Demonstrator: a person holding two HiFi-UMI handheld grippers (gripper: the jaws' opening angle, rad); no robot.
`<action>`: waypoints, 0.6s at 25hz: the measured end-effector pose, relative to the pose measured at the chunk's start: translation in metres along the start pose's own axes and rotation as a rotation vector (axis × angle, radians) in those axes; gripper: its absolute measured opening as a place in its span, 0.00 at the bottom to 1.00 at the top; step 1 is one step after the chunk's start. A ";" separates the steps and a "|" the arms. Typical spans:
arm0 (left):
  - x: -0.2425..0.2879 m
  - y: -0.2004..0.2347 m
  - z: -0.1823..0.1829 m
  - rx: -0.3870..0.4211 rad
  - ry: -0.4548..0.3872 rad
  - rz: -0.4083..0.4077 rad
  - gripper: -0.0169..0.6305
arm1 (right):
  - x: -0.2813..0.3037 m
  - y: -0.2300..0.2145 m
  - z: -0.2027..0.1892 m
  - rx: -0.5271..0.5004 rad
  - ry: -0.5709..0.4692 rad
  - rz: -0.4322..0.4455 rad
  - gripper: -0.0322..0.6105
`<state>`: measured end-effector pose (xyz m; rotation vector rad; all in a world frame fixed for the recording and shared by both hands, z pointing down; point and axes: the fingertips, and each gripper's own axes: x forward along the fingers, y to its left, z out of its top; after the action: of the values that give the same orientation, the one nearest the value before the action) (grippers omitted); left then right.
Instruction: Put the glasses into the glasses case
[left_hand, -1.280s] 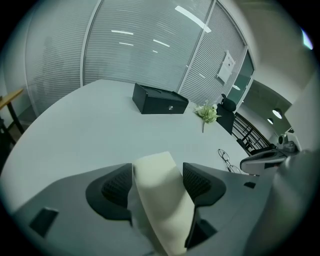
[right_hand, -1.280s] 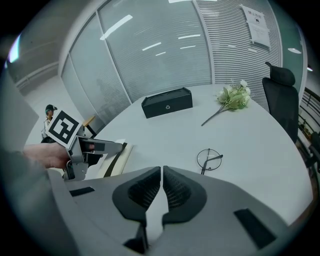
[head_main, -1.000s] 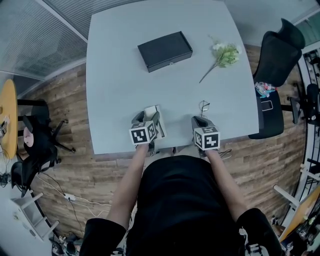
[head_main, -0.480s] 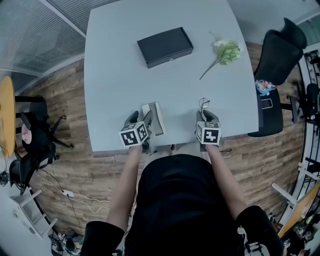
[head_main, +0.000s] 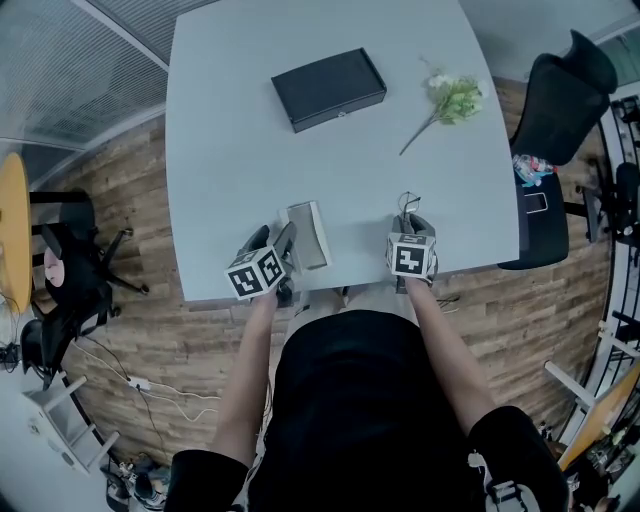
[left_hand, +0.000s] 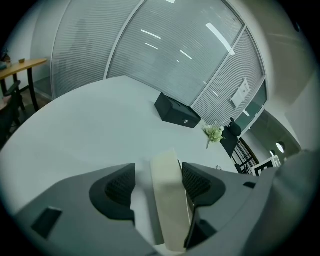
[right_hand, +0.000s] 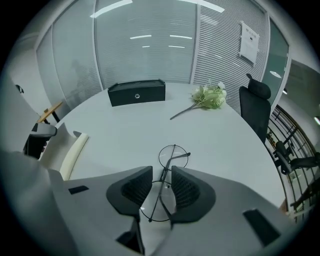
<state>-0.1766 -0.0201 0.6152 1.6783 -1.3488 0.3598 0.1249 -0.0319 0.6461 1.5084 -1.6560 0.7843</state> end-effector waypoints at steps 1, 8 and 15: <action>-0.001 0.001 0.000 -0.005 -0.002 0.001 0.49 | 0.001 0.000 -0.001 -0.005 0.008 -0.011 0.26; -0.004 0.005 -0.008 -0.021 -0.002 0.007 0.49 | 0.002 0.000 0.001 -0.023 0.026 -0.060 0.18; -0.006 0.009 -0.008 -0.038 -0.007 0.000 0.49 | -0.002 0.001 0.000 -0.024 0.027 -0.043 0.11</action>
<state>-0.1839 -0.0103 0.6191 1.6492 -1.3530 0.3267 0.1239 -0.0304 0.6442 1.5062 -1.6028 0.7560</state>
